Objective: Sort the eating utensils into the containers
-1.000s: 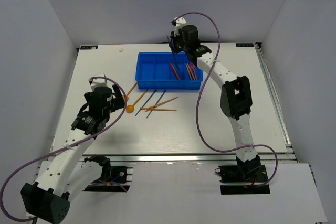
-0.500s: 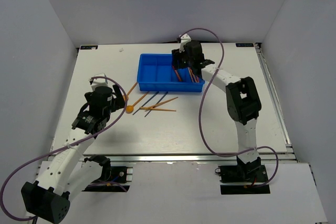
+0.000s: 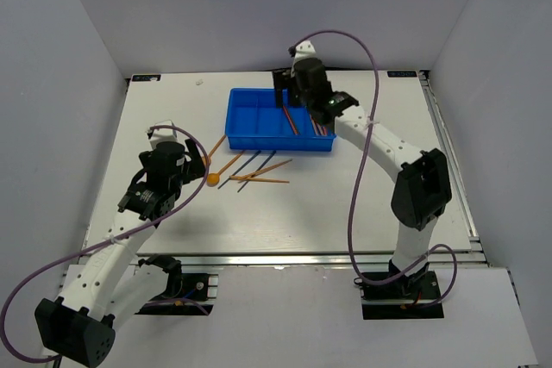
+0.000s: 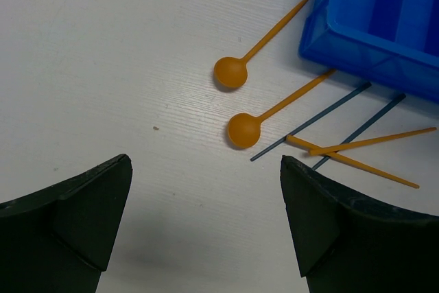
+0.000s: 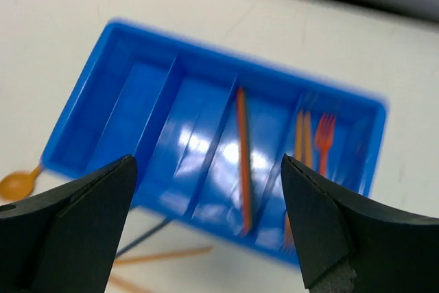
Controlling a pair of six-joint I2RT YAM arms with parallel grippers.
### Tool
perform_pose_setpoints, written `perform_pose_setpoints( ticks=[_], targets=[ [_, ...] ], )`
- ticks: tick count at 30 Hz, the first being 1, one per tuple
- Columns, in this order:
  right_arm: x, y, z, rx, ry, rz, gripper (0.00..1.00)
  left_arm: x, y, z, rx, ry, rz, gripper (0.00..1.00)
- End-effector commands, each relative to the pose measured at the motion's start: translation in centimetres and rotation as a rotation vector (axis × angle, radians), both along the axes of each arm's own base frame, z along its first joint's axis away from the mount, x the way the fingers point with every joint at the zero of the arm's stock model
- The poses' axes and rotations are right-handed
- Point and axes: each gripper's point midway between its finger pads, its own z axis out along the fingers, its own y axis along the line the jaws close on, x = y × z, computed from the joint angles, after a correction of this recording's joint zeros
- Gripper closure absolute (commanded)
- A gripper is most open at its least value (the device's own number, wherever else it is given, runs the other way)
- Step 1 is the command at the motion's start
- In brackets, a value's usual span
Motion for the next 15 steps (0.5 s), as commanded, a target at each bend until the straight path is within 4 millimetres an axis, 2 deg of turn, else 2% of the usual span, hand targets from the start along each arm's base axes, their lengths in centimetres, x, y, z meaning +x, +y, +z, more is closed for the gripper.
perform_pose_setpoints(
  ticks=[1, 2, 3, 5, 6, 7, 8, 9, 10, 11, 12, 13, 14, 15],
  targets=[
    [-6.7, -2.1, -6.1, -0.059, 0.253, -0.177, 0.11, 0.4, -1.0, 0.3, -0.019, -0.009, -0.046, 0.02],
    [-8.5, -2.1, -5.9, -0.024, 0.263, -0.177, 0.11, 0.6, -1.8, 0.0, -0.033, 0.012, -0.082, 0.02],
    [-11.2, -3.3, -8.2, -0.014, 0.315, -0.188, 0.11, 0.7, -2.1, -0.2, -0.033, 0.024, -0.096, 0.02],
    [-13.6, -2.2, -9.1, 0.066, 0.327, -0.105, 0.11, 1.1, -2.8, -0.7, -0.029, 0.066, -0.119, 0.02],
    [-14.9, -2.4, -8.0, 0.119, 0.310, -0.070, 0.11, 1.2, -3.0, -0.9, -0.034, 0.087, -0.124, 0.02],
    [-16.8, -3.1, -10.6, 0.127, 0.370, -0.060, 0.11, 1.3, -3.6, -1.2, -0.048, 0.107, -0.140, 0.02],
    [-17.7, -3.4, -10.9, 0.139, 0.379, -0.047, 0.11, 1.5, -4.9, -1.3, -0.065, 0.119, -0.186, 0.02],
    [-18.6, -3.9, -10.1, 0.169, 0.366, -0.031, 0.12, 2.2, -6.4, -1.4, -0.084, 0.126, -0.237, 0.02],
    [-19.4, -4.4, -10.5, 0.174, 0.377, -0.030, 0.12, 2.5, -7.3, -1.5, -0.087, 0.132, -0.266, 0.02],
    [-20.6, -5.4, -12.0, 0.164, 0.413, -0.045, 0.12, 2.5, -8.9, -1.8, -0.086, 0.148, -0.317, 0.02],
    [-21.3, -5.9, -11.1, 0.188, 0.394, -0.038, 0.13, 3.0, -10.2, -1.1, -0.092, 0.143, -0.359, 0.02],
    [-21.9, -6.2, -11.3, 0.197, 0.399, -0.032, 0.13, 3.2, -11.2, -2.7, -0.066, 0.208, -0.387, 0.02],
    [-22.7, -6.9, -12.2, 0.194, 0.416, -0.037, 0.14, 3.3, -12.3, -2.8, -0.049, 0.222, -0.408, 0.03],
    [-23.3, -7.1, -11.4, 0.222, 0.399, -0.021, 0.14, 3.8, -12.6, -2.8, -0.041, 0.229, -0.398, 0.04]
  ],
)
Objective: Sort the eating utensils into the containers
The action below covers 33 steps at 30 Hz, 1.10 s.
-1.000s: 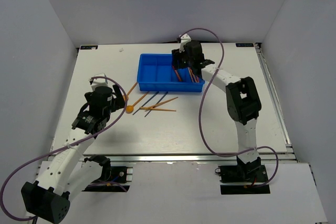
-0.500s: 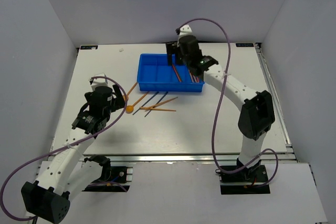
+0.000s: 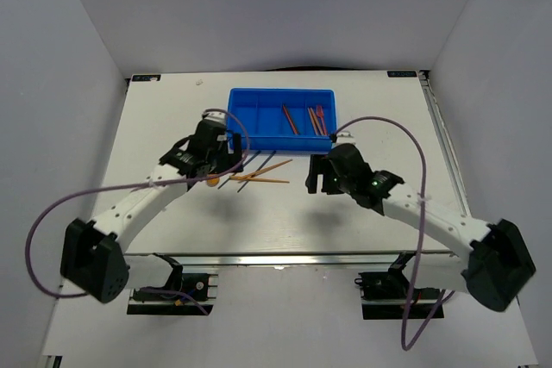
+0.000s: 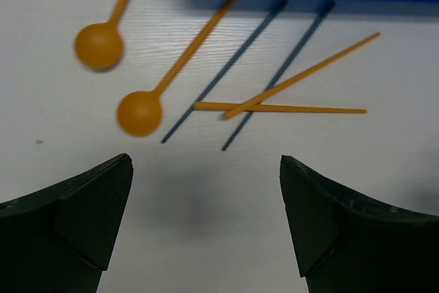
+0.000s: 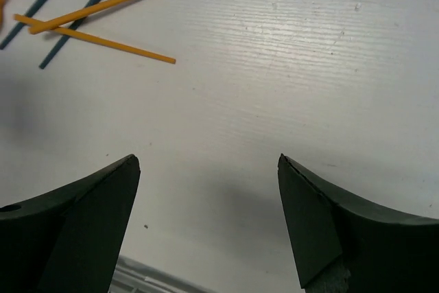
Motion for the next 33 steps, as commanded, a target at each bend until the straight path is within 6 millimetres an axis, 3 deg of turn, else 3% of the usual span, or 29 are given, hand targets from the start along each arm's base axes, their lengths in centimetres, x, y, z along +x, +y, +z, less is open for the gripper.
perform_pose_setpoints(
  ticks=[1, 3, 8, 10, 11, 13, 14, 15, 17, 18, 19, 20, 22, 23, 27, 28, 33],
  targets=[
    [-1.2, 0.6, 2.7, 0.158, -0.048, 0.005, 0.15, 2.0, -3.5, 1.3, -0.014, -0.012, -0.069, 0.04],
    [-2.3, 0.0, 3.2, 0.184, -0.057, 0.024, 0.18, 3.1, -3.6, 1.4, 0.001, -0.033, -0.058, 0.05],
    [-3.6, -1.7, 4.6, 0.203, -0.106, 0.014, 0.19, 6.1, -1.4, 1.3, 0.128, -0.055, 0.045, 0.09],
    [-4.1, -2.2, 5.3, 0.216, -0.121, 0.017, 0.19, 7.3, -0.5, 1.9, 0.116, -0.087, 0.081, 0.11],
    [-4.4, -2.2, 5.8, 0.233, -0.134, 0.023, 0.19, 7.8, 1.0, 2.0, 0.096, -0.094, 0.119, 0.10],
    [-4.6, -2.3, 6.0, 0.240, -0.138, 0.031, 0.19, 9.2, 2.0, 2.6, 0.029, -0.145, 0.143, 0.07],
    [-4.8, -2.3, 6.0, 0.241, -0.138, 0.037, 0.19, 9.9, 3.6, 2.3, 0.001, -0.146, 0.147, 0.06],
    [-4.9, -2.4, 6.2, 0.245, -0.142, 0.040, 0.19, 10.1, 2.3, 1.3, -0.044, -0.140, 0.033, 0.06],
    [-5.2, -2.4, 6.1, 0.245, -0.137, 0.055, 0.19, 10.8, 4.3, -0.2, -0.008, -0.109, 0.044, 0.06],
    [-5.3, -2.4, 6.2, 0.251, -0.141, 0.060, 0.19, 11.3, 3.9, -0.6, -0.041, -0.083, 0.006, 0.07],
    [-5.5, -2.2, 6.0, 0.253, -0.134, 0.073, 0.19, 11.5, 4.1, -3.0, -0.064, -0.010, -0.018, 0.10],
    [-5.5, -2.2, 6.0, 0.257, -0.139, 0.081, 0.19, 12.1, 5.7, -3.7, -0.104, 0.006, 0.005, 0.11],
    [-5.8, -2.0, 6.0, 0.264, -0.139, 0.094, 0.19, 12.9, 5.0, -4.9, -0.244, 0.013, -0.055, 0.15],
    [-5.8, -2.0, 6.0, 0.265, -0.142, 0.105, 0.19, 13.3, 6.1, -5.2, -0.278, 0.009, -0.042, 0.16],
    [-6.2, -1.8, 6.0, 0.261, -0.148, 0.140, 0.19, 14.6, 5.8, -4.9, -0.293, -0.039, -0.092, 0.18],
    [-6.2, -1.8, 6.0, 0.259, -0.148, 0.143, 0.19, 15.0, 6.6, -5.1, -0.255, -0.044, -0.058, 0.17],
    [-6.6, -1.6, 6.0, 0.264, -0.154, 0.178, 0.19, 15.1, 7.2, -7.5, -0.216, 0.000, -0.050, 0.20]
  ],
)
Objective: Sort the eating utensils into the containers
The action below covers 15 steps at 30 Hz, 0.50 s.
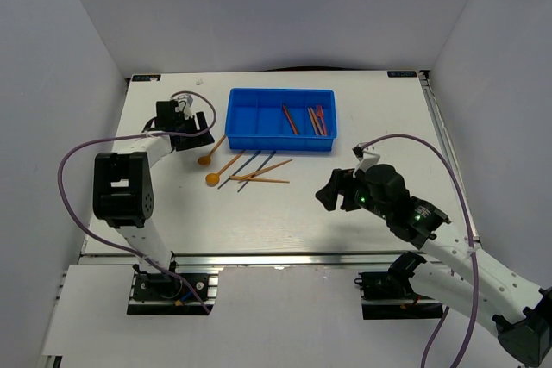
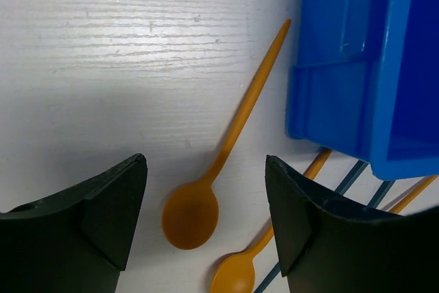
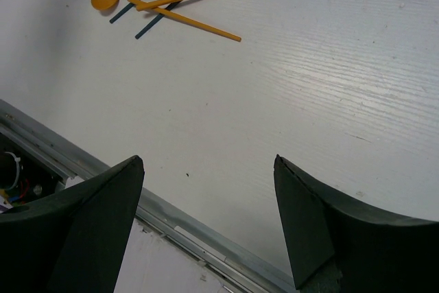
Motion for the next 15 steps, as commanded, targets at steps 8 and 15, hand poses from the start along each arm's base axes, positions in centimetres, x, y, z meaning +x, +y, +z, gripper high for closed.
perform_pose_setpoints(
  ticks=[8, 15],
  targets=[
    [-0.3, 0.4, 0.2, 0.009, -0.044, 0.056, 0.19, 1.1, -1.1, -1.0, 0.042, -0.029, -0.042, 0.35],
    [-0.5, 0.6, 0.0, 0.017, -0.041, 0.070, 0.19, 0.1, -2.3, -1.5, 0.090, -0.044, -0.080, 0.35]
  ],
)
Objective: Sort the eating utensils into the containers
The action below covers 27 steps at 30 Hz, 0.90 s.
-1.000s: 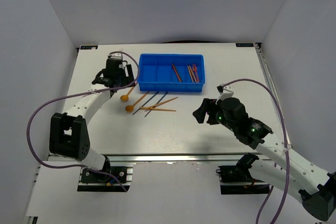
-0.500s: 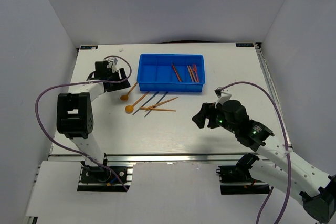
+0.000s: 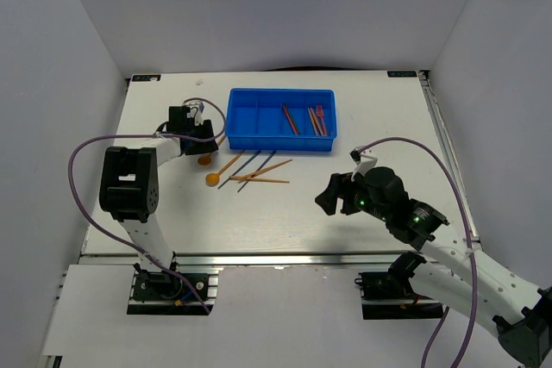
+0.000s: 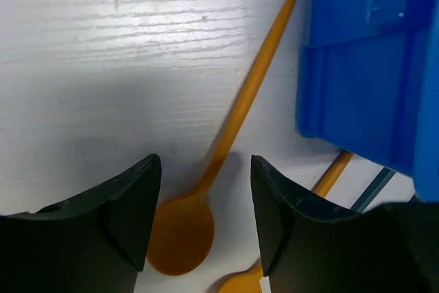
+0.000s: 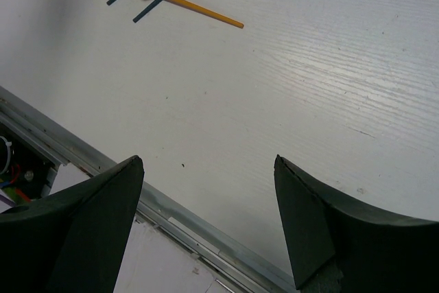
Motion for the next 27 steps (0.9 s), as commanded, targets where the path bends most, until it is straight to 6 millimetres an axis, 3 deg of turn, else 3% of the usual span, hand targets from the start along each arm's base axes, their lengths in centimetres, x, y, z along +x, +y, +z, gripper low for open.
perform_pose_setpoints(
  ticks=[1, 11, 12, 18, 24, 27],
  targets=[
    [0.1, 0.4, 1.0, 0.032, -0.042, 0.023, 0.18, 0.3, -0.7, 1.3, 0.029, -0.060, -0.037, 0.35],
    [-0.4, 0.0, 1.5, 0.051, -0.062, 0.023, 0.18, -0.7, 1.2, -1.6, 0.174, 0.009, 0.030, 0.51],
    [-0.4, 0.0, 1.6, 0.056, -0.066, 0.023, 0.18, -0.8, 2.2, -1.9, 0.229, 0.013, 0.065, 0.53],
    [-0.5, -0.1, 1.7, 0.063, -0.070, 0.021, 0.18, -1.5, 2.6, -2.7, 0.328, 0.025, 0.089, 0.61],
    [-0.6, -0.1, 1.7, 0.066, -0.067, 0.024, 0.18, -3.0, 3.7, -5.0, 0.384, 0.117, 0.114, 0.78],
    [-0.6, -0.1, 2.0, 0.069, -0.068, 0.022, 0.18, -3.8, 4.7, -5.5, 0.421, 0.143, 0.161, 0.94]
  ],
)
